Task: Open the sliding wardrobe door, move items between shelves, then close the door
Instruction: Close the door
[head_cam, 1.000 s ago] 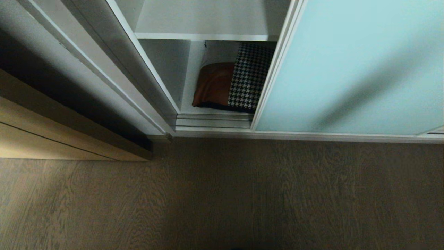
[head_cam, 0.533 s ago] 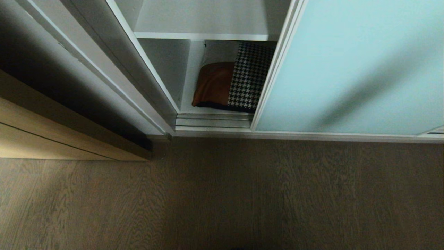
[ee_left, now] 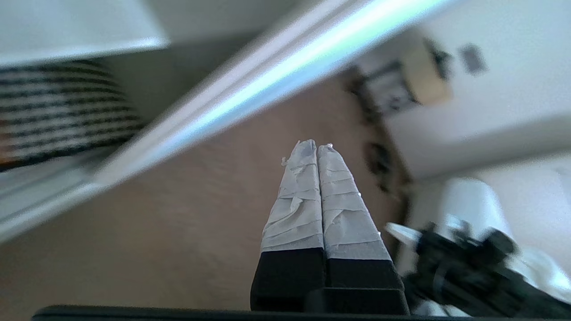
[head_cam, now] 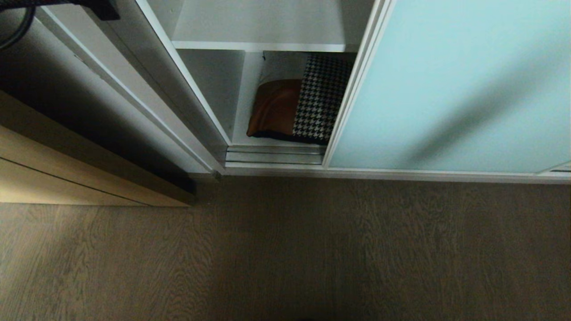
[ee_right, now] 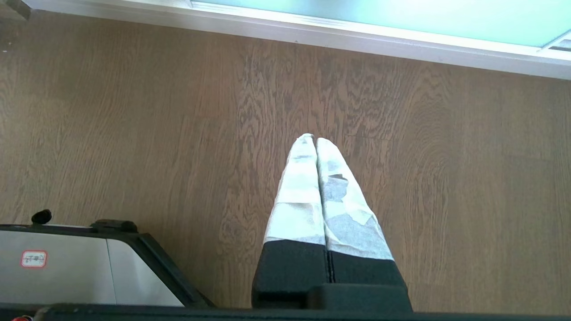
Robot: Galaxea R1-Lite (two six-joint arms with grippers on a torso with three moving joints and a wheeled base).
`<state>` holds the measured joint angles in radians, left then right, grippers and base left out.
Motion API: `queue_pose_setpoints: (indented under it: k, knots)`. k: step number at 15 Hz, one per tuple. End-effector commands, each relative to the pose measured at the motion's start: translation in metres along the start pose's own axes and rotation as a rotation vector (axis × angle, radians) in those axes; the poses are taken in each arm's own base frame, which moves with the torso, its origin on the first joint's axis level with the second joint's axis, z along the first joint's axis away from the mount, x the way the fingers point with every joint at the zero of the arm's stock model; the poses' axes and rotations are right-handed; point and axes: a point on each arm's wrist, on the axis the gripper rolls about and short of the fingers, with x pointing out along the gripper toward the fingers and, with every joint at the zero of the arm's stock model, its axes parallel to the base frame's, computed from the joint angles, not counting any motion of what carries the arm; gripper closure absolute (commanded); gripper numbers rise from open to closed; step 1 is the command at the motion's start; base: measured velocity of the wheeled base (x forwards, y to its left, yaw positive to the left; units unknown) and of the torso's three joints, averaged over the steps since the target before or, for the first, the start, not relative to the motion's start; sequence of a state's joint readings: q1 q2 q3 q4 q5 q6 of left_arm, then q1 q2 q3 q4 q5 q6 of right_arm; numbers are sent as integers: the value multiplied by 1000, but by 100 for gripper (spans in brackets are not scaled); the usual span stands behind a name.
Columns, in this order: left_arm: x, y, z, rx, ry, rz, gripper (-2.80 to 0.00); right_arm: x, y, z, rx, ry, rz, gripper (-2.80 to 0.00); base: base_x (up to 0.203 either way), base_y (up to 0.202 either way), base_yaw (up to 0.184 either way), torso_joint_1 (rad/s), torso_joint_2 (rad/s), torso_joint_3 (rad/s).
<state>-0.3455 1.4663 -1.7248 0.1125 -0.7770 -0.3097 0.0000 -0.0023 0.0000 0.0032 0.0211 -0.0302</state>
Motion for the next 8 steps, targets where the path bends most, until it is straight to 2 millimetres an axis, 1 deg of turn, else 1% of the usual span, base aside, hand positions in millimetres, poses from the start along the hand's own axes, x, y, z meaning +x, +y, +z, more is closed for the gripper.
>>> queue_pose_setpoints:
  k: [1, 4, 5, 8]
  knots:
    - [26, -3, -12, -34, 41, -76, 0, 0, 0, 0, 0, 3, 1, 0, 0, 0, 0, 0, 0, 0]
    - [64, -11, -28, -49, 44, -63, 0, 0, 0, 0, 0, 3, 0, 0, 0, 0, 0, 0, 0, 0]
    - [77, -16, -34, -47, 35, -67, 0, 0, 0, 0, 0, 2, 0, 0, 0, 0, 0, 0, 0, 0]
    - [107, -33, -51, -54, 37, -32, 0, 0, 0, 0, 0, 2, 0, 0, 0, 0, 0, 0, 0, 0]
